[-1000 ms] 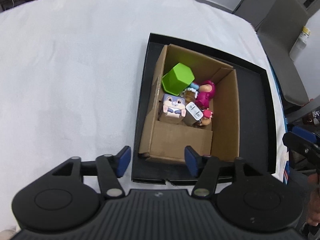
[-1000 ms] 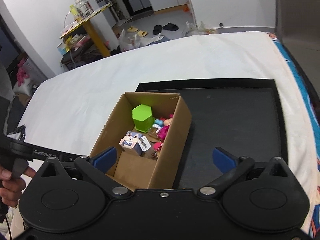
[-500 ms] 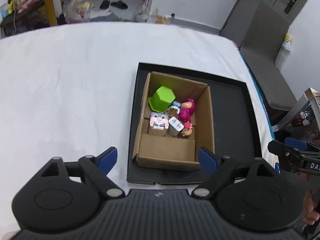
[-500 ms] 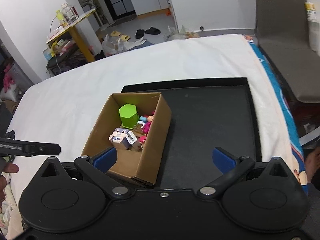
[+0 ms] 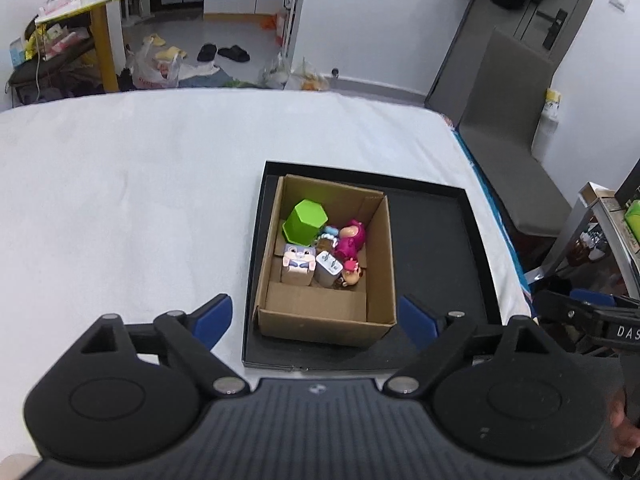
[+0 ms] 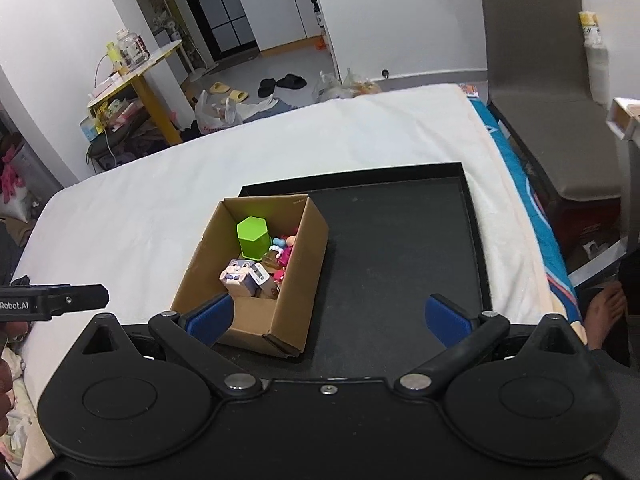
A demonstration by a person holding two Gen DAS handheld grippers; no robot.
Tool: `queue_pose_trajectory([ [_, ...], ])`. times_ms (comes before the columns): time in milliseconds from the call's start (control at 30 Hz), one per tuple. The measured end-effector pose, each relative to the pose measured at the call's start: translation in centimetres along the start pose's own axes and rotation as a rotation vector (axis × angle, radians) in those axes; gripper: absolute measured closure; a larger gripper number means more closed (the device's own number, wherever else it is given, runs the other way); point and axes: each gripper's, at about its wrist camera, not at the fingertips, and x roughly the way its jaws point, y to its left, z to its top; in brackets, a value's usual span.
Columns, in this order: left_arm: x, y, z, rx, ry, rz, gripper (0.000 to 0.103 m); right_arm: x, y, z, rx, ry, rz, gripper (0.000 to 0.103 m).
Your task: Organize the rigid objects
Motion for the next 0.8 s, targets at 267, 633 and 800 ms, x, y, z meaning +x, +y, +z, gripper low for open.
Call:
queue_pose_trajectory([
  [267,-2.5,-0.7,-1.7,0.025,-0.057,0.024,0.012,-2.0,0.1,-1.2,0.014,-0.027,0.014,0.0],
  [633,-4.2,-2.0,-4.5,0.06,-0.111,0.021,0.011,-4.1,0.5,-3.3,0.014,-0.06,-0.002,0.0],
  [800,-4.3,-1.8,-5.3,0.027,-0.123,0.003,0.01,-4.6,0.8,-3.6,0.003,-0.069,-0.015,0.0],
])
